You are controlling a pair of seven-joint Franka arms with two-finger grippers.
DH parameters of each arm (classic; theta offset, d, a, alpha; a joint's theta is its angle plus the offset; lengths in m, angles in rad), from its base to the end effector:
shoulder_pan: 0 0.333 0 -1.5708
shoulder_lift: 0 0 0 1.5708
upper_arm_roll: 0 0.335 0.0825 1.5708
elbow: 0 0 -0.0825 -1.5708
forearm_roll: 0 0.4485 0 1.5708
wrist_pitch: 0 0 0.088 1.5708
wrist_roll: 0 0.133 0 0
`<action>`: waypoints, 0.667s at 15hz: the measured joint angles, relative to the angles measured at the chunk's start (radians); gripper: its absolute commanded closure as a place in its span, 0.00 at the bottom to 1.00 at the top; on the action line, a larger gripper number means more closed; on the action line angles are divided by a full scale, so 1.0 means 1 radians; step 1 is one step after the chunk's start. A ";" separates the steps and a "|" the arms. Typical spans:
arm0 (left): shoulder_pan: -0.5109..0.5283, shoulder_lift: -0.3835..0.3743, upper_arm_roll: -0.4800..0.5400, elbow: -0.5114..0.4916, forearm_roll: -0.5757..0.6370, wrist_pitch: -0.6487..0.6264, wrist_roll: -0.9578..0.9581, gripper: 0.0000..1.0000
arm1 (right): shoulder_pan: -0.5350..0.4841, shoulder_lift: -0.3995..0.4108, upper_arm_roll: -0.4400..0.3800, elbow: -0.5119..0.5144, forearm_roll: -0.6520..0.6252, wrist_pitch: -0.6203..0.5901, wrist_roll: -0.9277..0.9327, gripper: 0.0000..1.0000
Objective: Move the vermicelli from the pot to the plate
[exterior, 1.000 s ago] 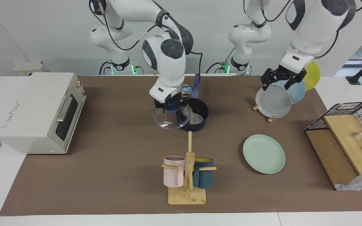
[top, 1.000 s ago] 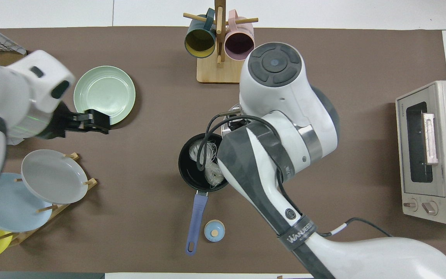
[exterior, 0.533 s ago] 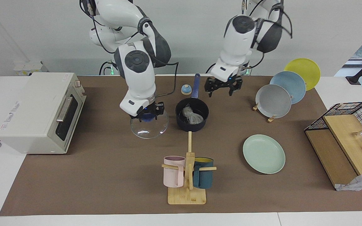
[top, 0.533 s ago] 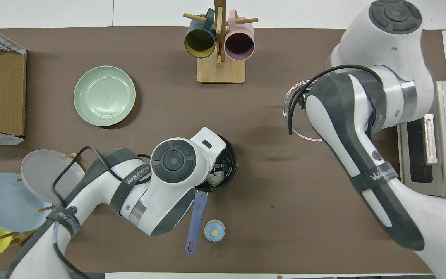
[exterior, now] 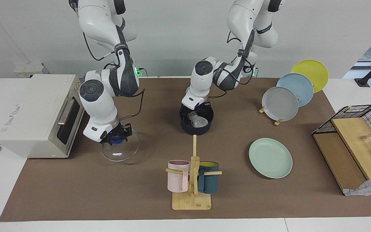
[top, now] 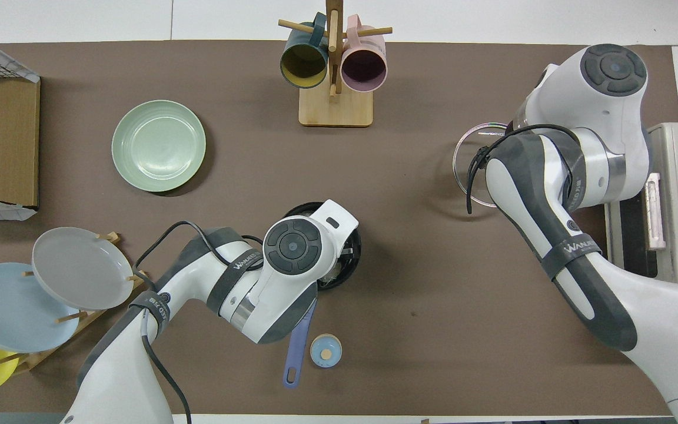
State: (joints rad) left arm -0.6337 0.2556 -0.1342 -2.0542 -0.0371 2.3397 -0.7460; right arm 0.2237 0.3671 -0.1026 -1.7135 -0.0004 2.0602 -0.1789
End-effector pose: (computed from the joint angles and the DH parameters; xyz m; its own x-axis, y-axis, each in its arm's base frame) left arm 0.4625 -0.4477 0.2664 0.9998 0.0077 -0.0189 0.0089 -0.9978 0.0659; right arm 0.7084 0.0912 0.3357 0.9532 0.3014 -0.0249 0.3021 -0.9527 0.0332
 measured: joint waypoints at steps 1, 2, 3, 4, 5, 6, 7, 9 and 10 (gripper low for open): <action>-0.001 0.000 0.000 0.001 0.000 0.000 0.001 1.00 | -0.007 0.007 0.000 -0.011 -0.001 0.028 -0.011 0.43; -0.001 0.001 0.000 0.001 0.000 0.000 0.003 1.00 | -0.011 0.015 0.000 -0.016 -0.001 0.052 -0.018 0.43; -0.001 0.001 0.000 0.003 0.000 0.000 0.005 1.00 | -0.012 0.025 0.000 -0.018 -0.001 0.070 -0.022 0.43; -0.001 0.001 0.002 0.009 0.000 -0.002 0.007 1.00 | -0.012 0.034 0.001 -0.018 -0.001 0.082 -0.022 0.43; -0.001 0.001 0.006 0.019 0.000 -0.011 0.011 1.00 | -0.012 0.040 0.001 -0.018 -0.001 0.090 -0.022 0.43; -0.001 0.001 0.010 0.035 0.000 -0.034 0.019 1.00 | -0.011 0.045 0.001 -0.019 -0.001 0.101 -0.022 0.43; 0.001 -0.002 0.015 0.058 0.000 -0.067 0.025 1.00 | -0.011 0.049 0.002 -0.022 -0.001 0.111 -0.022 0.43; 0.014 -0.018 0.020 0.115 0.000 -0.162 0.040 1.00 | -0.011 0.054 0.002 -0.036 -0.001 0.126 -0.022 0.41; 0.026 -0.032 0.020 0.150 0.000 -0.227 0.048 1.00 | -0.011 0.054 0.002 -0.044 -0.001 0.133 -0.022 0.39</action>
State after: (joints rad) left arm -0.6074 0.2239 -0.1137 -1.9045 -0.0371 2.1126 -0.6976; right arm 0.2125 0.4209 -0.1010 -1.7580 -0.0018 2.1930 -0.2009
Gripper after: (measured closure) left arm 0.784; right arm 0.335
